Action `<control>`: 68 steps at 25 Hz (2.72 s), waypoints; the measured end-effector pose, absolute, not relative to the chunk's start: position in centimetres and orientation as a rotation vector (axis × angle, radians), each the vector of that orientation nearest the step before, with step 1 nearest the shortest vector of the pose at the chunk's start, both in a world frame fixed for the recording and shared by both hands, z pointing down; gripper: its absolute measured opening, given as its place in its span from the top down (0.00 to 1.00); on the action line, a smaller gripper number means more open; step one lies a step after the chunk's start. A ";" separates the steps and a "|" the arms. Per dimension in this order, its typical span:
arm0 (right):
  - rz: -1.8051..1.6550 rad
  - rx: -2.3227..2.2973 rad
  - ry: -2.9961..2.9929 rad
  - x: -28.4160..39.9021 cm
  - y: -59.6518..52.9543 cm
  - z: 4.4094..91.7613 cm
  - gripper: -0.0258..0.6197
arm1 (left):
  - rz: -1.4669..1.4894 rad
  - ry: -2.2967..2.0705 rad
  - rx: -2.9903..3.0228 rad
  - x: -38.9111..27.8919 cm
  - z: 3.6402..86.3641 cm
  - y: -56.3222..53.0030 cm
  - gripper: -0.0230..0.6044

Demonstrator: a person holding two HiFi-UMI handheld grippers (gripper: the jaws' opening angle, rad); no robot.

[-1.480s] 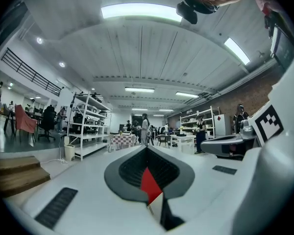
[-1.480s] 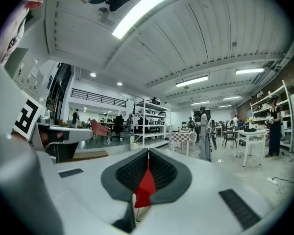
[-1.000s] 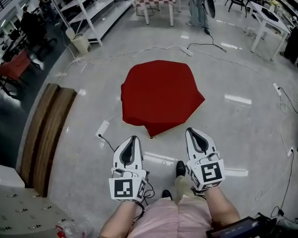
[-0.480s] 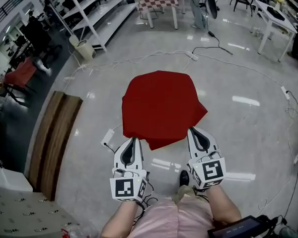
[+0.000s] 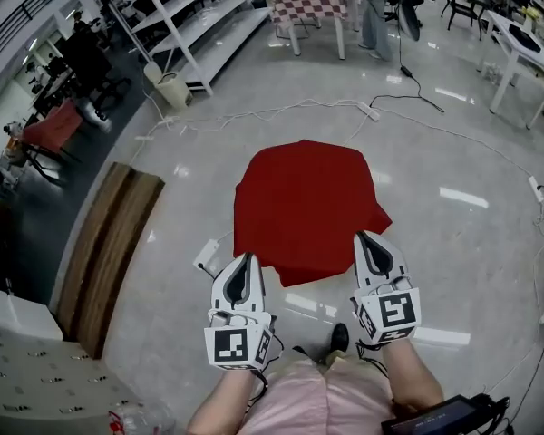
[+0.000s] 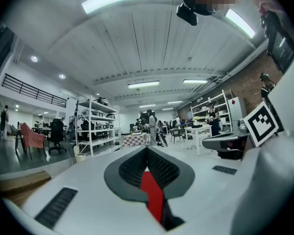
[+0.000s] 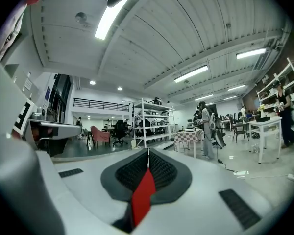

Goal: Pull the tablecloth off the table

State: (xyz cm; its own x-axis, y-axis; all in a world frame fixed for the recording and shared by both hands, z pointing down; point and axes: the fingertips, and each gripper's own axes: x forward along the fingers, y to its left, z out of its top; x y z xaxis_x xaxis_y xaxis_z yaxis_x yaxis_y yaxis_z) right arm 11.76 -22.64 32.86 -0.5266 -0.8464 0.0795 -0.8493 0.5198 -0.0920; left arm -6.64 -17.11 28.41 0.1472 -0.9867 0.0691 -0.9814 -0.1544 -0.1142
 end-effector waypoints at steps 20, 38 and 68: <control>0.146 1.542 -2.580 4.9 -28.9 33.8 0.93 | -0.152 2.180 -2.362 -19.2 31.3 -22.7 0.93; 0.303 1.586 -2.389 8.1 -29.6 46.3 0.93 | -0.272 2.266 -2.457 -21.1 42.2 -24.9 0.93; 0.860 1.222 -2.599 6.7 -19.5 70.7 0.53 | -0.557 2.404 -2.549 -22.7 63.9 -20.1 0.93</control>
State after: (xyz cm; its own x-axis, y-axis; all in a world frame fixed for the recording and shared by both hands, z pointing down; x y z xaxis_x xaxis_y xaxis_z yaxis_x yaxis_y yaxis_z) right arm 6.65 -19.46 70.73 -0.6591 -0.6618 0.3571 -0.7442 0.5057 -0.4364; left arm -22.73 -20.05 63.95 0.0721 -0.8722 0.4839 -0.9961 -0.0380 0.0799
